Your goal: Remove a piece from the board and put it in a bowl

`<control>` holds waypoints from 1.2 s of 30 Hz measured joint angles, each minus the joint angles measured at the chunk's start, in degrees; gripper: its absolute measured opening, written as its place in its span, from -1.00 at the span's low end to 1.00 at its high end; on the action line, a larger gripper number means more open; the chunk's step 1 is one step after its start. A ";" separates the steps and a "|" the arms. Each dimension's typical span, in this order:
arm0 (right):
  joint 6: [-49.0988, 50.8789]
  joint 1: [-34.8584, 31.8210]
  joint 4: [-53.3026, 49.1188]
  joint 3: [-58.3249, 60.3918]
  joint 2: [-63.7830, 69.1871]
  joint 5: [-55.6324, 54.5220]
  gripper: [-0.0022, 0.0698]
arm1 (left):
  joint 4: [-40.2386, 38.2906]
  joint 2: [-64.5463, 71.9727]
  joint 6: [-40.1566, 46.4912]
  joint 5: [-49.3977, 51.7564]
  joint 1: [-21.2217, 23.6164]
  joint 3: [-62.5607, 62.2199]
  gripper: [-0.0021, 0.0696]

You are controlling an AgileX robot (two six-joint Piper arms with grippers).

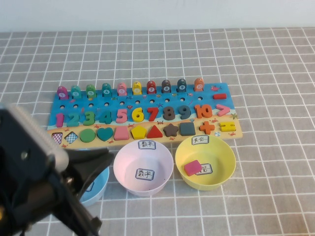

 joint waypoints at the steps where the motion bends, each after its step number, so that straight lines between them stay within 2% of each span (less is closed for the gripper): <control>1: 0.00 0.00 0.00 0.00 0.00 0.00 -0.99 | 0.00 -0.72 0.00 -0.33 0.00 0.96 -0.95; 12: 0.00 0.00 0.00 0.00 0.00 0.00 -0.99 | 2.47 -1.51 -0.09 -2.45 0.00 3.47 -0.95; 20: 0.00 0.00 0.00 0.00 0.00 0.00 -0.99 | 2.47 -6.39 0.44 -18.33 1.30 12.98 -0.95; 22: 0.00 0.00 0.00 0.00 0.00 0.00 -0.99 | -1.03 -10.58 0.55 -23.57 4.36 17.40 -0.95; 25: 0.00 0.00 0.00 0.00 0.00 0.00 -0.99 | -4.51 -16.93 0.55 -28.69 11.46 23.28 -0.95; 32: 0.00 0.00 0.00 0.00 0.00 0.00 -0.99 | -3.78 -30.46 -0.78 -30.93 27.17 32.22 -0.95; 36: 0.00 0.00 0.00 0.00 0.00 0.00 -0.99 | -3.55 -36.69 -2.00 -28.65 32.74 34.00 -0.95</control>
